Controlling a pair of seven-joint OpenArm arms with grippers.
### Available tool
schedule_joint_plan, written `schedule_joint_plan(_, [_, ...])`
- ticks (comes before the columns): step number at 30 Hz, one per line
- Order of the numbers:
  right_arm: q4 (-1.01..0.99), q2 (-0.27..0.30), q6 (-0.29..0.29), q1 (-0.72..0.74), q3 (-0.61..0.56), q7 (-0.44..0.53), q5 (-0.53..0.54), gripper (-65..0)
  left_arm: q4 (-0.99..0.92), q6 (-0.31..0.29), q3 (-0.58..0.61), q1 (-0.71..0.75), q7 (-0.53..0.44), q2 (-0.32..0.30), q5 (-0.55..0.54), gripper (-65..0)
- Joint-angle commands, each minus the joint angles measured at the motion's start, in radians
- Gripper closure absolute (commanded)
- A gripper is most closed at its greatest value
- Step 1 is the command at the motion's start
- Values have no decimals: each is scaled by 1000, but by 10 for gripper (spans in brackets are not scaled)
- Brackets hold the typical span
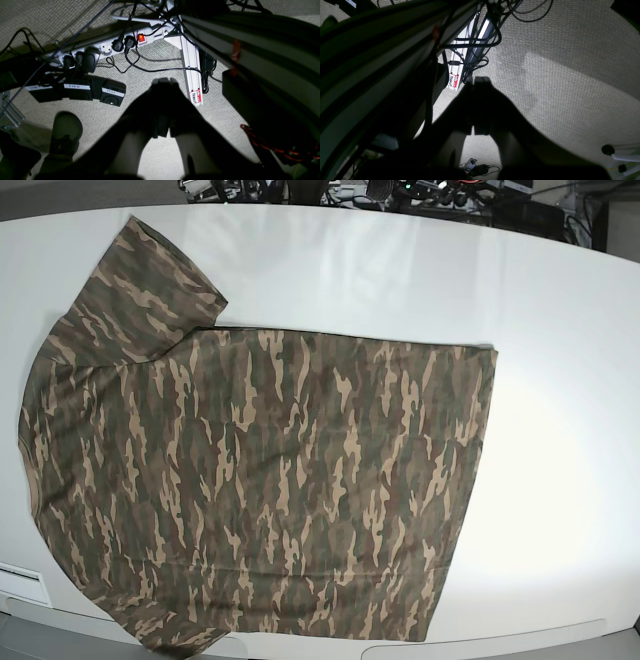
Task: Fold the T-shirt properly
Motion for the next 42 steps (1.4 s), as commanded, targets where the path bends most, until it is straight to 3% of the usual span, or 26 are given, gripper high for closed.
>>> schedule_joint_plan(1, [9, 0, 5, 0, 3, 3, -5, 0, 6, 3, 2, 3, -4, 3, 3, 0])
schedule_joint_plan(5, [9, 0, 4, 0, 3, 3, -5, 0, 6, -22, 2, 3, -5, 3, 2, 0])
schedule_joint_plan(14, [10, 0, 57, 0, 3, 3, -4, 0, 9, -22, 2, 3, -7, 3, 2, 0])
schedule_joint_plan(21, [9, 0, 63, 0, 3, 3, -4, 0, 32, -22, 2, 7, -7, 3, 2, 0])
schedule_joint_plan(26, [10, 0, 109, 0, 3, 3, -4, 0, 46, -22, 2, 19, -7, 3, 2, 0])
schedule_joint_plan(29, [24, 0, 95, 0, 3, -28, -4, 0, 46, -22, 2, 19, 4, 3, 3, 0])
schedule_joint_plan(35, [103, 1, 106, -22, 3, -202, -4, 0, 153, -26, 2, 42, 174, -7, 54, 0])
schedule_joint_plan(42, [299, 20, 124, -217, 3, -248, 4, 0, 413, -26, 2, 215, 289, -41, 161, 0])
